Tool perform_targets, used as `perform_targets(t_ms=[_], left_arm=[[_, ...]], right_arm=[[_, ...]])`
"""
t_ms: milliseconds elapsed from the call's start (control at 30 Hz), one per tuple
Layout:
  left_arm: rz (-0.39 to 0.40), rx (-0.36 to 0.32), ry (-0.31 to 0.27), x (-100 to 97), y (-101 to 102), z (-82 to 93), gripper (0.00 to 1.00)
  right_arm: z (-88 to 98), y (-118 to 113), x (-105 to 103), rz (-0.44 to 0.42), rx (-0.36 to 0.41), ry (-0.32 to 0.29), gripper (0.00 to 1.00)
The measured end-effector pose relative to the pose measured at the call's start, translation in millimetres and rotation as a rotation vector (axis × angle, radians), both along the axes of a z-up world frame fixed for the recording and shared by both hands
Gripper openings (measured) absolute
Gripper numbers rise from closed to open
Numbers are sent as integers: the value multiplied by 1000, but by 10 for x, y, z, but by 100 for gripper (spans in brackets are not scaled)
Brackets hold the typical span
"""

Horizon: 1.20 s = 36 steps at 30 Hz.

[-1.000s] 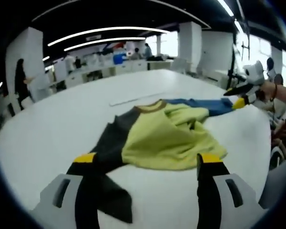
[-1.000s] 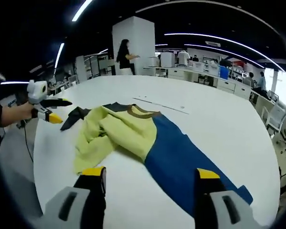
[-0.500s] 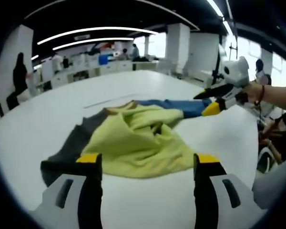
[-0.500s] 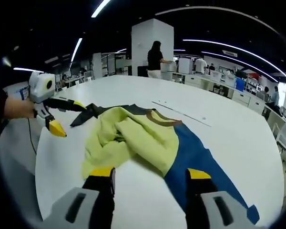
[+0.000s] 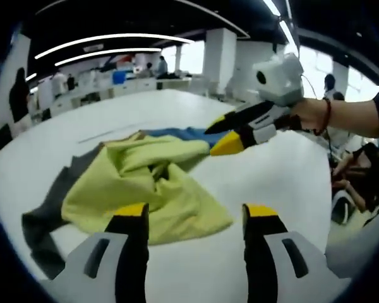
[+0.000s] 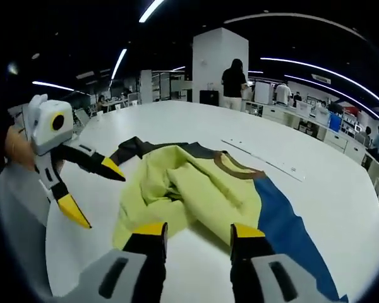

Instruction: Fold the garment on the visible template until the final outline fits inside the template.

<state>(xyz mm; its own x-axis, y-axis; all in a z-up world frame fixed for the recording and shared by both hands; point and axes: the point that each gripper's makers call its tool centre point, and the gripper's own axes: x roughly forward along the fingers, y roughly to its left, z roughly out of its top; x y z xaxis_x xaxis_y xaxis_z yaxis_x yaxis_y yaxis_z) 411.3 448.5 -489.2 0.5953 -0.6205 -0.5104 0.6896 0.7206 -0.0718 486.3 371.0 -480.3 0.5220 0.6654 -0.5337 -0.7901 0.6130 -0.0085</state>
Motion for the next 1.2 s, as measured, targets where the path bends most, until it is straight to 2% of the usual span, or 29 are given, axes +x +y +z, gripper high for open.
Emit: perform_targets(t_ms=[133, 300, 533, 700, 733, 833, 967, 1067, 1200], left_arm=[[-15, 6, 26, -52, -98, -115, 52], [-27, 37, 27, -49, -157, -234, 48], [-47, 72, 11, -15, -231, -370, 43], [-48, 123, 21, -23, -223, -485, 41], [-49, 126, -2, 1, -228, -465, 41], [-25, 111, 2, 32, -217, -457, 40], [6, 107, 2, 84, -177, -450, 28], [29, 117, 1, 144, -90, -450, 6], [53, 63, 7, 210, 3, -347, 4]], right_arm=[[-33, 84, 65, 22, -7, -13, 32], [-113, 194, 136, 50, -20, -16, 29], [-324, 259, 230, 88, -107, -36, 27], [-424, 270, 268, 109, -158, -48, 21], [-439, 269, 278, 111, -164, -48, 20], [-466, 233, 315, 105, -197, -61, 13], [-444, 221, 353, 87, -186, -59, 8], [-373, 233, 367, 85, -155, -56, 0], [-238, 216, 428, 71, -102, -58, 0]])
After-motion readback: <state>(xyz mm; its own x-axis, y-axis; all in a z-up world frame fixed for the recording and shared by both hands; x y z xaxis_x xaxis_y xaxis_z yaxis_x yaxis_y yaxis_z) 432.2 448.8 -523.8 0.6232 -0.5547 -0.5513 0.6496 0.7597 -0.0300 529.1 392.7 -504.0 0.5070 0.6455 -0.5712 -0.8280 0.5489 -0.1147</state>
